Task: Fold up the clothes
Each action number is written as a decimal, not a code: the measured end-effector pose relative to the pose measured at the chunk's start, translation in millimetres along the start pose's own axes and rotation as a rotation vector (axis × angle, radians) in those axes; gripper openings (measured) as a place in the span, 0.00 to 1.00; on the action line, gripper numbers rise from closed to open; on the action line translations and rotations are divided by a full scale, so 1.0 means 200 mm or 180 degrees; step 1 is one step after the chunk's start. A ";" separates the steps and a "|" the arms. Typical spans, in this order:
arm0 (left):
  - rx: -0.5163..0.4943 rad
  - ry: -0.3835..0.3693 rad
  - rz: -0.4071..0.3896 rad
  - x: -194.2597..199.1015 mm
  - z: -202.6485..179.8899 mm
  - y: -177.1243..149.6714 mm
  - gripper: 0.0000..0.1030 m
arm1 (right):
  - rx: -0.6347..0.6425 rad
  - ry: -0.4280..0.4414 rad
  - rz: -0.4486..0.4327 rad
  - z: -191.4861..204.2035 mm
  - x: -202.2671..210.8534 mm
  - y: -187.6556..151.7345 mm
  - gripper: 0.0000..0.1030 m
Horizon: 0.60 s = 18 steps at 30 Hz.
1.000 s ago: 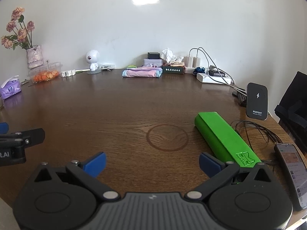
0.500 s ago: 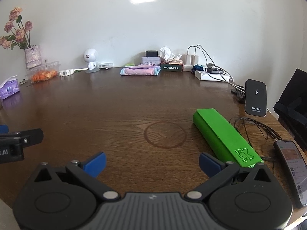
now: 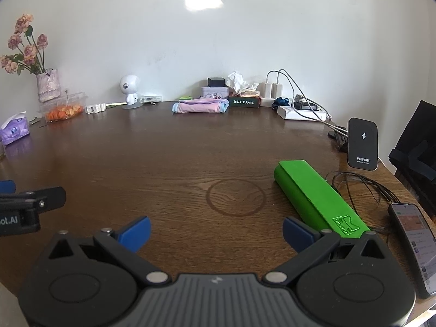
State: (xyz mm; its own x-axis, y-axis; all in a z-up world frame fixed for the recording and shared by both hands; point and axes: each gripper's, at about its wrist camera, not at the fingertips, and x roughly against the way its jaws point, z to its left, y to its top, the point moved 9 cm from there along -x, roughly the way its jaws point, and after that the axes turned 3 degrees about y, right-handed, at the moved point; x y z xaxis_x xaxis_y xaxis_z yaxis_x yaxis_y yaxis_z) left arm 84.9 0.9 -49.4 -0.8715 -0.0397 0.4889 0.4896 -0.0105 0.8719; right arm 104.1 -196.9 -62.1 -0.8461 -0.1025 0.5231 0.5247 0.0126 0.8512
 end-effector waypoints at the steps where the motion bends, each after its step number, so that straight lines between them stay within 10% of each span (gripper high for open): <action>1: -0.0008 0.0000 0.0000 0.00 0.00 0.00 1.00 | -0.0005 -0.0007 -0.0004 0.00 0.00 0.00 1.00; 18: -0.0011 -0.0016 0.0045 -0.04 0.00 0.00 1.00 | -0.0187 0.0045 -0.0013 -0.03 -0.01 0.03 1.00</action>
State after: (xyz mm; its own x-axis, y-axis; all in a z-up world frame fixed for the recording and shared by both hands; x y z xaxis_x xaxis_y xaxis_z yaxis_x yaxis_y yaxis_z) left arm 91.7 2.1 -53.3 -0.8645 -0.0348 0.5014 0.5021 -0.0133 0.8647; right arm 110.2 -202.8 -59.1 -0.8470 -0.1163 0.5187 0.5263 -0.0462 0.8490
